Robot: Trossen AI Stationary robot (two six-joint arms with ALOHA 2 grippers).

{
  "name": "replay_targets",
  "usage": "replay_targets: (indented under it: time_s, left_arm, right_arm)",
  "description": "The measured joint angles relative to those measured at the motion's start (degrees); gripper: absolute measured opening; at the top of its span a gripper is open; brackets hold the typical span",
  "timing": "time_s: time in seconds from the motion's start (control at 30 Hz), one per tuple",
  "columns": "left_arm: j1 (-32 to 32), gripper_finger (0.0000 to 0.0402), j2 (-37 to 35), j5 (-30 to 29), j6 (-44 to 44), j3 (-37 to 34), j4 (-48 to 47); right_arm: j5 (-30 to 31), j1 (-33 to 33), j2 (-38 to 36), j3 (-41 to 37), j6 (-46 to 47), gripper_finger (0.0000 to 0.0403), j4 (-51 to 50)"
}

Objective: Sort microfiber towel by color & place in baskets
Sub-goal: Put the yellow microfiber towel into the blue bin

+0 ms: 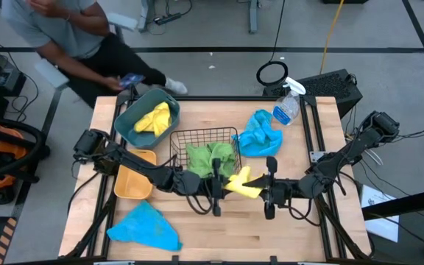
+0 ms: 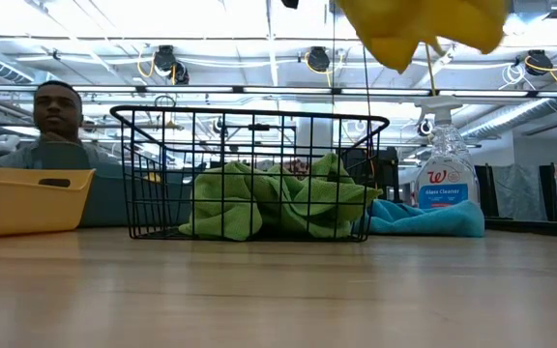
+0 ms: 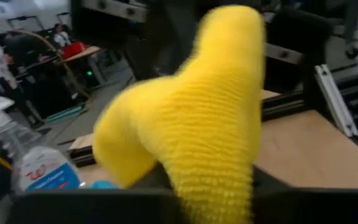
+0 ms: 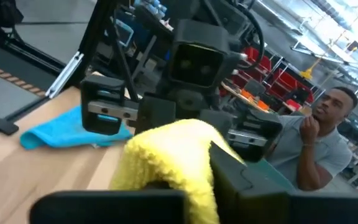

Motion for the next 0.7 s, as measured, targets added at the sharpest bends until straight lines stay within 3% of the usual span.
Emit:
replay_targets:
  time_s: [0.07, 0.23, 0.43, 0.7]
  left_arm:
    - [-0.42, 0.0022, -0.40, 0.12, 0.75, -0.04, -0.39]
    - [-0.87, 0.0036, -0.82, -1.29, 0.85, -0.08, -1.10]
    - [-1.45, 0.0019, -2.26, -4.29, 0.85, -0.09, -3.49]
    - [-2.37, 0.0021, -3.00, -6.02, 1.22, -0.04, -4.27]
  right_arm:
    - [0.01, 0.01, 0.00, 0.00, 1.07, 0.0038, 0.15]
    - [3.69, 0.22, -0.02, 0.04, 6.99, 0.0115, -3.06]
    - [5.01, 0.50, -0.04, 0.07, 11.85, 0.0200, -7.15]
    - [5.38, 2.58, -0.02, 0.00, 12.57, 0.0252, -9.88]
